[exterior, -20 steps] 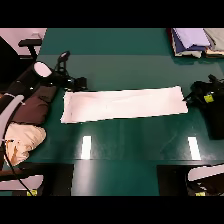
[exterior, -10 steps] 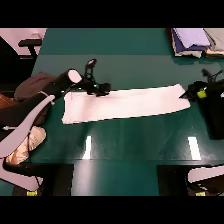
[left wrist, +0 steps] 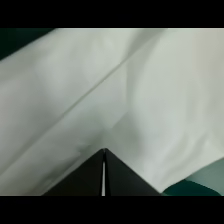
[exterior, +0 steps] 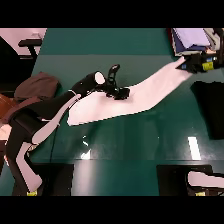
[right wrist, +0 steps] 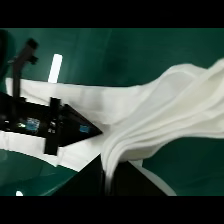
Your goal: Fold the shirts.
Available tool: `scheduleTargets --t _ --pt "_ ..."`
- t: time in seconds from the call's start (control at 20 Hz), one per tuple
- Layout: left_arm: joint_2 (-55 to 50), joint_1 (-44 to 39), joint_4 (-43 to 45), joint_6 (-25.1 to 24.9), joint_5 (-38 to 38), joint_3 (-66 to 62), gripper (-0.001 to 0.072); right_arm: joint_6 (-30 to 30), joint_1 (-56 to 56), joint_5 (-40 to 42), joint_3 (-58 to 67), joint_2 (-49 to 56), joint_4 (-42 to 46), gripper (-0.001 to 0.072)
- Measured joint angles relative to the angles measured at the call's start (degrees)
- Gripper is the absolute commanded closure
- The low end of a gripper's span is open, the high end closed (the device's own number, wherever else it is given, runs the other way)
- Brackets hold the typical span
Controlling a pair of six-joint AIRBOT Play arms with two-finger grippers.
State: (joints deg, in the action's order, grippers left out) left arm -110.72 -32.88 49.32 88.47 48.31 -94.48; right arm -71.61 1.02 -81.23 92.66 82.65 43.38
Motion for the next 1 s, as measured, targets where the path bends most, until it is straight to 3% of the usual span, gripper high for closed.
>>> scheduleTargets --t 0.5,0.85,0.9,1.0 --pt "-0.46 0.33 0.70 -0.35 3.41 -1.77 0.0683 -1.79 -14.73 2.34 9.11 -0.98 -3.15 0.0697" --pt "14.64 14.36 8.83 -1.64 8.61 -1.92 0.0682 -1.95 -30.36 9.42 9.73 2.27 -3.34 0.0686" --pt "17.70 17.22 10.51 -1.75 9.64 -1.92 0.0682 -1.92 -33.79 11.56 9.75 3.80 -3.41 0.0576" --pt "23.39 22.69 13.92 -1.79 11.54 -1.92 0.0682 -0.98 -40.98 17.49 9.77 7.58 -3.48 0.0257"
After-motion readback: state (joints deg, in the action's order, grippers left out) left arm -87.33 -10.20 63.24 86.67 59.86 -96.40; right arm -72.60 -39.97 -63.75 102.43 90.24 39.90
